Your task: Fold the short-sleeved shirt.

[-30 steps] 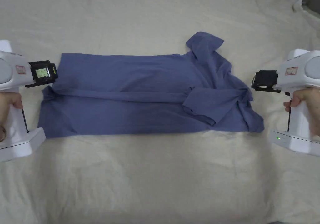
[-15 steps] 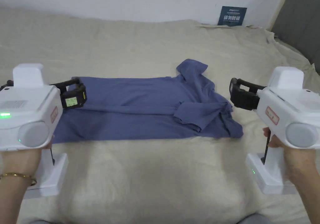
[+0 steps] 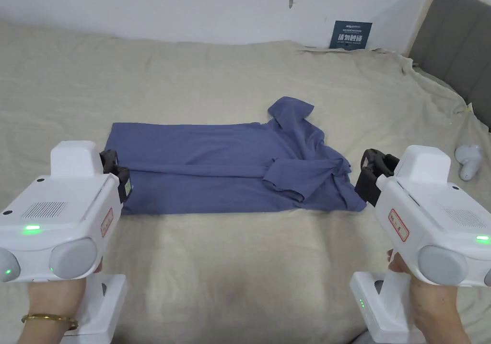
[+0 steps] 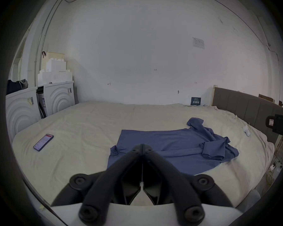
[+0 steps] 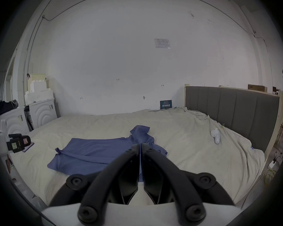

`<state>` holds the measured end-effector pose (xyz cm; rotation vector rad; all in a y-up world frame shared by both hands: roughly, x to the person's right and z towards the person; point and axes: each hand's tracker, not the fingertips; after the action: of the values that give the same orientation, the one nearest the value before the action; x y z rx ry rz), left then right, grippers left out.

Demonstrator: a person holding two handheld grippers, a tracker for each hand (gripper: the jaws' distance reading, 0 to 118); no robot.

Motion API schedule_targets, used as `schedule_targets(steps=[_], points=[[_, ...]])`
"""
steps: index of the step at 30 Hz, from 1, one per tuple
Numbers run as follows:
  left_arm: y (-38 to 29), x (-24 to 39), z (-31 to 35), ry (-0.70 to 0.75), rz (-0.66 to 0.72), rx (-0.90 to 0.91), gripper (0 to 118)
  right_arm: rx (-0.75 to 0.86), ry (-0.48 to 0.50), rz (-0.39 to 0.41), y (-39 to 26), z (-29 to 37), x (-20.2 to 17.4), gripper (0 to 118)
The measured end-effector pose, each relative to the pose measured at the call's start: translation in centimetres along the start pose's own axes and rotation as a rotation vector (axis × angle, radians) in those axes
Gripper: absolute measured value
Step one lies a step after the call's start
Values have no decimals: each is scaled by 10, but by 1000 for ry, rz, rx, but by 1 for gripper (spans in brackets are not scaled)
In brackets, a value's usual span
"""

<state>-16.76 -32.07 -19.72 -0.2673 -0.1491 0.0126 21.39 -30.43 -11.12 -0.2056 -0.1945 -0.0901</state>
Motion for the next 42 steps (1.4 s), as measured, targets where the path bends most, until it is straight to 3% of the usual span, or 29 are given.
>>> schedule_targets(steps=[14,22,24,26,27,28,29,30,31,37,39,40,42], points=[[10,-8,-15,-5,9,-26,0,10,5,20,8,-4,-6,0],[32,-54,-86,-33,138,-383,4,-17,6,26,6,-18,-7,0],[33,-65,-103,-18,161,-441,29,-25,4,27,4,-22,-7,0],[30,-75,-121,-19,180,-518,76,-33,4,29,2,-25,-8,0],[26,-79,-130,-22,182,-566,76,-39,2,27,1,-27,-7,0],[23,-82,-139,-11,178,-625,83,-44,2,22,0,-29,-7,0],[17,-83,-147,5,163,-648,104,-50,3,17,-1,-31,-6,0],[14,-84,-150,0,153,-642,115,-54,3,17,-3,-32,-6,0],[10,-85,-155,-1,149,-655,118,-58,2,20,-4,-34,-6,0],[-27,-83,-187,59,86,-804,118,-92,-6,28,-11,-44,-3,0],[-35,-80,-190,68,61,-827,113,-99,-8,35,-13,-44,-4,0],[-39,-80,-191,70,68,-825,106,-104,-11,36,-14,-44,-3,0],[-45,-81,-191,80,89,-822,69,-112,-13,27,-16,-44,-3,0]])
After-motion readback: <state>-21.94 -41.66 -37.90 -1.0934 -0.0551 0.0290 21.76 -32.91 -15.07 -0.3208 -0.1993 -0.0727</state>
